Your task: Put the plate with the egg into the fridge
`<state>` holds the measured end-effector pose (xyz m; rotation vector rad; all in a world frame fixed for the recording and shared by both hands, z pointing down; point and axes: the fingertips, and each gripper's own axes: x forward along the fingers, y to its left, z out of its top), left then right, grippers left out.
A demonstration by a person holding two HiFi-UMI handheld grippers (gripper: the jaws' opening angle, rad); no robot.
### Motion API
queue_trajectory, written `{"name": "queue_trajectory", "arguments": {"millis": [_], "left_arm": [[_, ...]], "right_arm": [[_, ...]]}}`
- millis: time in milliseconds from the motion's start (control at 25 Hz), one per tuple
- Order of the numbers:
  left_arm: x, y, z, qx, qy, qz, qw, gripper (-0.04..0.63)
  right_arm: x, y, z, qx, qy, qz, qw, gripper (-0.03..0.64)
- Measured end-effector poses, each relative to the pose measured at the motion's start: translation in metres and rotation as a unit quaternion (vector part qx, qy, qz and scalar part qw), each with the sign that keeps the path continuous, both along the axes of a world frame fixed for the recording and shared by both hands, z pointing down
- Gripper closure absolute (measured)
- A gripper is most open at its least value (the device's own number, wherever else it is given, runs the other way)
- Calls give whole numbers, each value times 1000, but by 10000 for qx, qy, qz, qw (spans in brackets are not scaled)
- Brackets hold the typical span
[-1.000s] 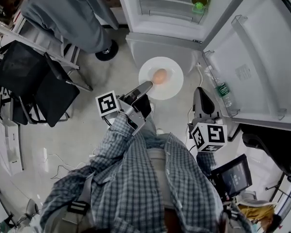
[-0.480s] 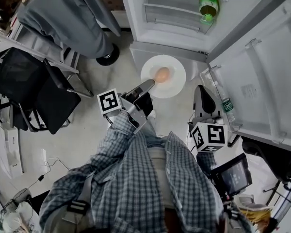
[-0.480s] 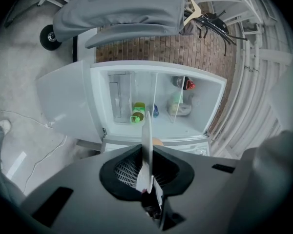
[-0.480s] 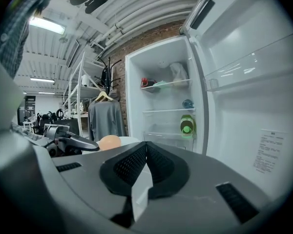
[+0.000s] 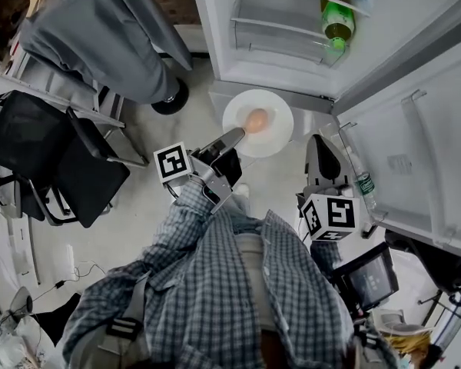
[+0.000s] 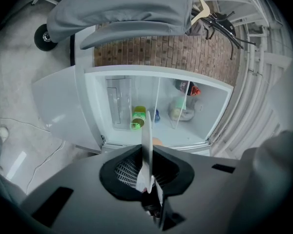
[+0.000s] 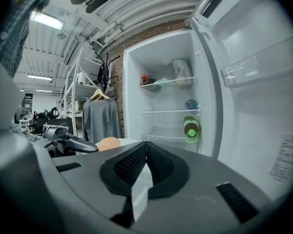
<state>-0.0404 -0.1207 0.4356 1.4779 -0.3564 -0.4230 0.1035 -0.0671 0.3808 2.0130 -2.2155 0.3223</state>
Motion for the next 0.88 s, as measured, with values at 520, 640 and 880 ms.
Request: {"name": "queue_trajectory", "arguments": {"millis": [520, 640, 880], "left_arm": [[-11, -30, 9, -56, 37, -8, 10000, 558], [-11, -35, 10, -43, 32, -16, 10000, 558], [-8, -46, 12, -54, 43, -56, 10000, 558]], "right_arm": [[-5, -22, 7, -93, 41, 143, 9998, 611], [-6, -28, 6, -65, 52, 108, 9999, 611], [-4, -38, 4, -29, 68, 28, 10000, 611]]}}
